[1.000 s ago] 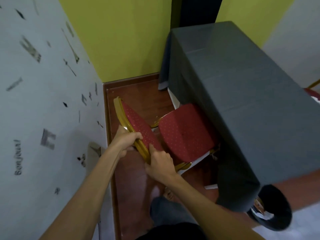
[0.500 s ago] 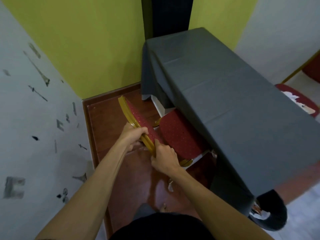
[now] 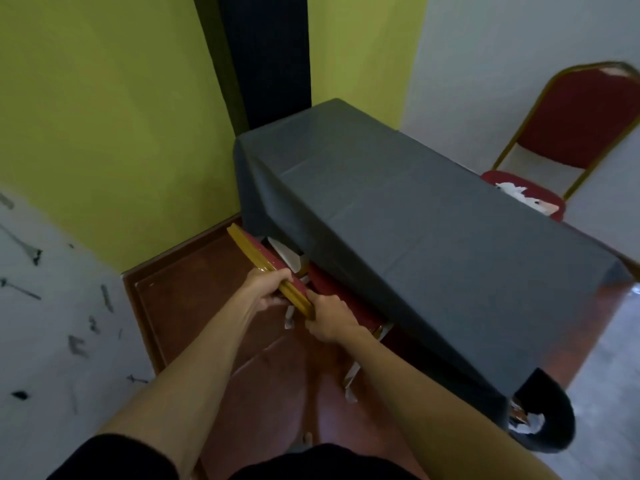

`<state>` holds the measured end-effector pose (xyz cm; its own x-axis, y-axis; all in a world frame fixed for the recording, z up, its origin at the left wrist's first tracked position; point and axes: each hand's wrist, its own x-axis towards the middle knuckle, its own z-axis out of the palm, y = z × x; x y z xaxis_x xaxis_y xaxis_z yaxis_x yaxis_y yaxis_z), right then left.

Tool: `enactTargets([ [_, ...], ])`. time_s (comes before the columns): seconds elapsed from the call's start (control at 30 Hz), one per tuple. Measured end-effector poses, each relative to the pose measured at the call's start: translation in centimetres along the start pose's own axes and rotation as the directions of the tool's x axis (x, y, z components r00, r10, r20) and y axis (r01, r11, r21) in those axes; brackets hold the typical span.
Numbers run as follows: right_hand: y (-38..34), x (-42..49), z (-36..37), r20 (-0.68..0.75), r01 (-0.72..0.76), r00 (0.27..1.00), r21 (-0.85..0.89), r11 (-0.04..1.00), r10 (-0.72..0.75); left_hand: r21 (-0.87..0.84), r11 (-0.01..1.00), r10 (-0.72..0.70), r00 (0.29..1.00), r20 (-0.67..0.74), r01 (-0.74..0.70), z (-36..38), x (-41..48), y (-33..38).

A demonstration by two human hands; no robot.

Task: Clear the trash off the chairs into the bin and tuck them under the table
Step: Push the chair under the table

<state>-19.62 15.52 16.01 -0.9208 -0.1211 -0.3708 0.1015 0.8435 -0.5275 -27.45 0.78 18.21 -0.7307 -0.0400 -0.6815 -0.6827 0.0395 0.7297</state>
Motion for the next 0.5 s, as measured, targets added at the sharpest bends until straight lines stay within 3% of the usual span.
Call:
enactTargets([
  [0.2, -0.8, 1.9, 0.6, -0.021, -0.039, 0.999, 0.011, 0.999, 0.039, 0.026, 0.999, -0.043, 0.996, 0.076, 0.041, -0.9, 1.7, 1.3],
  [0.5, -1.7, 3.1, 1.1, -0.018, -0.033, 0.999, 0.002, 0.999, 0.033, -0.001, 1.0, -0.025, 0.998, 0.056, 0.025, -2.0, 2.5, 2.1],
])
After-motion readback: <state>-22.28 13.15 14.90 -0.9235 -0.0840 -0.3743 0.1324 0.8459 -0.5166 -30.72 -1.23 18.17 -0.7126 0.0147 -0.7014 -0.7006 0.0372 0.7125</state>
